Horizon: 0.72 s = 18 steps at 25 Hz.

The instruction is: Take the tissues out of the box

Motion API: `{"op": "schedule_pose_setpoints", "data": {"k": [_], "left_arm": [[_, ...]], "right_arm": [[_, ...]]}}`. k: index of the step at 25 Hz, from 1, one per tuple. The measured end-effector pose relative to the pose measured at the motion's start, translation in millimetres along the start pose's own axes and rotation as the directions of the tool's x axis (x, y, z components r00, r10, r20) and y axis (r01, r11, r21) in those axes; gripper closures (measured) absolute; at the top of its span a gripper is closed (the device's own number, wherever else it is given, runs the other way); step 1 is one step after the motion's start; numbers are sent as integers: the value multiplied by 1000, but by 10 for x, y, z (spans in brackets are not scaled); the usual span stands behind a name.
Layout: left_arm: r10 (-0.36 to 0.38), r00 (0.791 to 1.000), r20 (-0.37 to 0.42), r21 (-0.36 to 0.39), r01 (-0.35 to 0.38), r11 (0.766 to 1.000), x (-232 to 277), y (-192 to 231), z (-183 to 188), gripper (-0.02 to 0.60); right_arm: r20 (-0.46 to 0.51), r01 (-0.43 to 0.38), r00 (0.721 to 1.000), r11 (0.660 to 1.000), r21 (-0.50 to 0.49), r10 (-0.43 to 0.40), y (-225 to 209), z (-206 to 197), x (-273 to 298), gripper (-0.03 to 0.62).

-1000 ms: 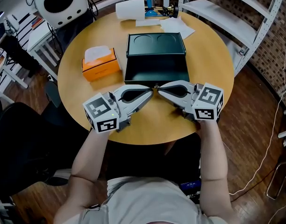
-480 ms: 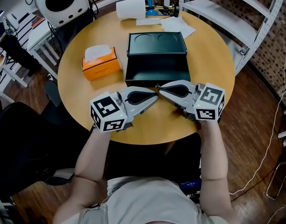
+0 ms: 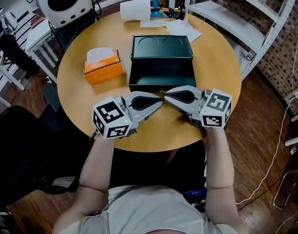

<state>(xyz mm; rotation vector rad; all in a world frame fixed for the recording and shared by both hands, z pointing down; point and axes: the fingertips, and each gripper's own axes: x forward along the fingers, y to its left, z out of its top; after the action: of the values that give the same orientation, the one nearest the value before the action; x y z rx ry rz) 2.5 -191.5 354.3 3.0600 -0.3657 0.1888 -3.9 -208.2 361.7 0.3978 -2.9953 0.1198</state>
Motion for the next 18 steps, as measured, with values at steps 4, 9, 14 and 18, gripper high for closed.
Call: {"op": "schedule_pose_setpoints", "data": {"k": [4, 9, 14, 18], "left_arm": [[-2, 1000, 0, 1, 2, 1000, 4, 6, 1, 580], [0, 1000, 0, 2, 0, 1000, 1, 3, 5, 580], [-2, 1000, 0, 0, 2, 1000, 0, -2, 2, 580], [-1, 1000, 2, 3, 1, 1000, 0, 2, 1, 580]], "right_arm": [[0, 2, 1000, 1000, -2, -2, -9, 1, -1, 592], [-2, 0, 1000, 1000, -2, 0, -4, 1, -2, 592], [-2, 2, 1000, 1000, 0, -2, -2, -4, -3, 592], [-2, 2, 1000, 1000, -4, -2, -6, -3, -1, 592]]}}
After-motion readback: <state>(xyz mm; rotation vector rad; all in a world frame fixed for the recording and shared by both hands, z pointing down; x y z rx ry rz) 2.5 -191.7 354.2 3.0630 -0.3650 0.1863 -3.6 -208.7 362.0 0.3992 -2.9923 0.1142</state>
